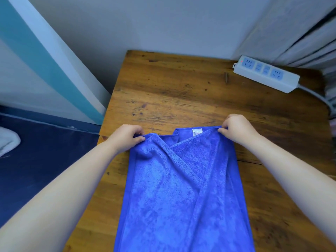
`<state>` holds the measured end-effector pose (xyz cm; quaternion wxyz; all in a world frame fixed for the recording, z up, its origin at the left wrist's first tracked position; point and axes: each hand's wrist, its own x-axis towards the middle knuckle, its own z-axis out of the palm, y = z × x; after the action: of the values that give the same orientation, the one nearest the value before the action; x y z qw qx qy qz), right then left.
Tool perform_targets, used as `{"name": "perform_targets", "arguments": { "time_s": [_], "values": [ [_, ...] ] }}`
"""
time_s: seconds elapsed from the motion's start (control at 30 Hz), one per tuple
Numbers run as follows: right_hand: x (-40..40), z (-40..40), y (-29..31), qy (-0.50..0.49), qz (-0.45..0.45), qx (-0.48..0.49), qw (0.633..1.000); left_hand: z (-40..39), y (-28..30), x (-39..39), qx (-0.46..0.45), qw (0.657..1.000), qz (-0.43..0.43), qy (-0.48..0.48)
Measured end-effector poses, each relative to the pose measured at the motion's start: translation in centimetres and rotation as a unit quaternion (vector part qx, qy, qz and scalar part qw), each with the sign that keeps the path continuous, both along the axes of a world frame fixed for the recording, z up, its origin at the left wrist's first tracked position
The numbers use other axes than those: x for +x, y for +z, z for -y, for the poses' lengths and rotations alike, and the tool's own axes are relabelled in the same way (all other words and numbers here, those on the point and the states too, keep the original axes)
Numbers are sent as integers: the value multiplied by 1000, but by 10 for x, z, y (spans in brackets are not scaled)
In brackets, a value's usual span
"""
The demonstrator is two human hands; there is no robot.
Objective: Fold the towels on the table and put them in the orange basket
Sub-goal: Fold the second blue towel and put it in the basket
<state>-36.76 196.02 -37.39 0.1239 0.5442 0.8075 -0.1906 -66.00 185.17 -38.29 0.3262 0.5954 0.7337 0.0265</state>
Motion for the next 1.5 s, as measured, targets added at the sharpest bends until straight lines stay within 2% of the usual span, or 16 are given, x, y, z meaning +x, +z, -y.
{"name": "perform_targets", "arguments": {
  "time_s": [0.17,0.4,0.53,0.73,0.87,0.93,1.0,1.07,1.2,1.3,1.33,1.4,1.43,1.47,1.5],
  "values": [
    [3,-13,6,-3,-31,-50,998,-2,-1,0,-27,985,-128,-110],
    [17,-18,16,-31,-95,-117,988,6,-1,-4,-78,963,-186,-178],
    [24,-11,24,8,-46,-114,992,15,12,-10,-82,959,-204,-180],
    [27,4,68,43,-11,-20,999,27,57,-16,-13,967,-218,-134],
    [31,15,109,15,-57,103,993,29,103,-16,57,960,-256,-98],
    [31,28,140,-33,-111,236,965,34,138,-11,145,945,-289,-51],
    [30,36,168,-90,-159,353,918,35,168,-2,254,925,-281,33],
    [28,48,197,-130,-207,414,877,44,196,7,361,894,-249,88],
    [38,73,253,-122,-261,499,818,68,249,8,509,818,-262,47],
    [52,97,280,-89,-276,558,777,84,277,13,541,796,-267,44],
    [57,100,285,-71,-263,551,789,85,283,15,537,803,-254,52],
    [63,112,290,-43,-186,443,876,89,286,19,438,860,-256,56],
    [65,112,290,-45,-163,387,906,89,284,18,388,880,-271,47],
    [62,110,291,-60,-174,368,912,88,284,17,368,889,-268,57],
    [59,111,297,-83,-205,383,897,88,287,17,387,887,-239,84]
  ]
}}
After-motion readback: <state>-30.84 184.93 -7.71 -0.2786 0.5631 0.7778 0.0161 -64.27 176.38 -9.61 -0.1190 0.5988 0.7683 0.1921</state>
